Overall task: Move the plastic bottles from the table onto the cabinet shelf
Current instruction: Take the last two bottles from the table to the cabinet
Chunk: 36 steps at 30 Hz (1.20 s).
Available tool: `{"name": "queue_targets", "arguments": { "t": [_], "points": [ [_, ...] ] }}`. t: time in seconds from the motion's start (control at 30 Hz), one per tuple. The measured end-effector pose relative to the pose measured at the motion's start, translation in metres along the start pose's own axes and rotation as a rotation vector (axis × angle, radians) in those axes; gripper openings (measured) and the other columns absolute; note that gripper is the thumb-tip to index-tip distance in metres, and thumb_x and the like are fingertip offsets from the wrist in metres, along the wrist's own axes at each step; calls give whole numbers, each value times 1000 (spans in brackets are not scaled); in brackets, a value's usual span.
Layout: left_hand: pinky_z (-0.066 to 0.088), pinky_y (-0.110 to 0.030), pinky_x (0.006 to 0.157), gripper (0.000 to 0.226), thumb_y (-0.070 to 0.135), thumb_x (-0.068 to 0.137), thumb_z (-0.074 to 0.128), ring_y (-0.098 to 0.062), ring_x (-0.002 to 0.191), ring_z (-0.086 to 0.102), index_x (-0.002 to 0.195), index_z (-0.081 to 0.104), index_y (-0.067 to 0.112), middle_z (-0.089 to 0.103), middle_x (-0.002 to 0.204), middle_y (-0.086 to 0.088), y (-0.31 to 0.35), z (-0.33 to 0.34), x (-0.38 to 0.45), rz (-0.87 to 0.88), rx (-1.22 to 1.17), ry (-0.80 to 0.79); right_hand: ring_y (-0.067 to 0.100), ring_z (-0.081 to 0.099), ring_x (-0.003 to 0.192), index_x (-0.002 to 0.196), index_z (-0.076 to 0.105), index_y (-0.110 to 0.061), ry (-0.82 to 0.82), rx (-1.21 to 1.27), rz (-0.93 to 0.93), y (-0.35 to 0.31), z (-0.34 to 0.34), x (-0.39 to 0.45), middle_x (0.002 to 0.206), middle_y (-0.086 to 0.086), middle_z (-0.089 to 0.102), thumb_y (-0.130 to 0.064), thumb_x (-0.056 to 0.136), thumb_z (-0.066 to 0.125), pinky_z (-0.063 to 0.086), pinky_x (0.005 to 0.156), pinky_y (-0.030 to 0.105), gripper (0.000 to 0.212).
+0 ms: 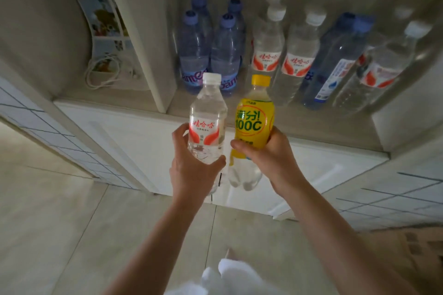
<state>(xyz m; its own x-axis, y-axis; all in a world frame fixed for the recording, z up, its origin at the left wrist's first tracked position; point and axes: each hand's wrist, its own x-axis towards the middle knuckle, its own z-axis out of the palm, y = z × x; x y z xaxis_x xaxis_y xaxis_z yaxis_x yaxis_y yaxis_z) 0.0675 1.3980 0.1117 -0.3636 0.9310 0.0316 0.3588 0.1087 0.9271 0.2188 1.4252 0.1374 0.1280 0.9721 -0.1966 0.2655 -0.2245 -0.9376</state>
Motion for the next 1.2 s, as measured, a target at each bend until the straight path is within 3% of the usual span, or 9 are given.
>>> {"name": "queue_targets", "arguments": {
  "t": [0.1, 0.17, 0.27, 0.4, 0.6, 0.73, 0.87, 1.0, 1.2],
  "points": [
    [45, -5, 71, 82, 15, 58, 90, 15, 82, 56, 122, 40, 29, 57, 97, 23, 12, 5, 30, 31, -62, 3, 13, 71, 79, 85, 65, -25, -19, -8, -104, -23, 4, 30, 84, -5, 74, -23, 65, 86, 59, 75, 32, 29],
    [44, 0, 68, 77, 16, 59, 90, 18, 83, 54, 120, 44, 24, 56, 95, 23, 16, 4, 50, 39, -92, -10, 13, 70, 80, 90, 65, -25, 2, -22, -161, -35, 8, 46, 86, -5, 72, -22, 64, 86, 57, 72, 28, 34],
    [52, -10, 72, 75, 20, 58, 92, 7, 89, 62, 116, 45, 28, 62, 100, 15, 20, 1, 79, 66, -135, -13, 4, 67, 80, 104, 63, -17, 27, -55, -223, -51, 13, 66, 88, -7, 70, -22, 63, 88, 52, 65, 15, 47],
    [52, -9, 72, 78, 14, 59, 91, 7, 92, 61, 118, 42, 30, 59, 103, 13, 24, -3, 108, 153, -178, -6, -11, 63, 72, 105, 57, -14, 80, -40, -312, -62, 28, 85, 86, -10, 67, -16, 62, 89, 47, 60, 5, 54],
    [59, -44, 78, 72, 22, 58, 88, -19, 99, 63, 111, 41, 33, 58, 110, -3, 9, 3, 140, 210, -199, 19, 11, 68, 89, 118, 54, -17, 196, -34, -354, -48, 57, 98, 101, -4, 70, -43, 51, 85, 57, 76, 29, 79],
    [58, -41, 83, 83, 24, 59, 90, -17, 106, 61, 125, 39, 24, 55, 118, -3, 2, 7, 144, 205, -232, 21, 14, 68, 91, 119, 52, -16, 219, -40, -343, -33, 61, 101, 101, -3, 69, -33, 52, 90, 58, 80, 37, 79],
    [57, -40, 87, 86, 36, 60, 85, -14, 110, 57, 128, 35, 31, 51, 121, 1, 1, 5, 145, 203, -223, 5, 6, 67, 89, 122, 50, -16, 187, -13, -325, -27, 61, 101, 102, -6, 69, -33, 57, 88, 55, 77, 21, 77],
    [57, -42, 85, 85, 40, 65, 84, -15, 110, 57, 133, 32, 30, 52, 123, 3, -1, 4, 140, 192, -171, 8, 1, 61, 76, 117, 52, -11, 242, -169, -355, -22, 68, 92, 95, -5, 66, -35, 67, 84, 42, 65, 0, 64],
    [52, -39, 92, 90, 45, 78, 77, -13, 118, 49, 144, 19, 27, 43, 140, -3, -8, 6, 121, 201, 5, 30, 16, 65, 87, 115, 45, -11, 325, -213, -385, -12, 73, 85, 104, 5, 67, -31, 70, 84, 42, 65, 0, 63]
  ]
}}
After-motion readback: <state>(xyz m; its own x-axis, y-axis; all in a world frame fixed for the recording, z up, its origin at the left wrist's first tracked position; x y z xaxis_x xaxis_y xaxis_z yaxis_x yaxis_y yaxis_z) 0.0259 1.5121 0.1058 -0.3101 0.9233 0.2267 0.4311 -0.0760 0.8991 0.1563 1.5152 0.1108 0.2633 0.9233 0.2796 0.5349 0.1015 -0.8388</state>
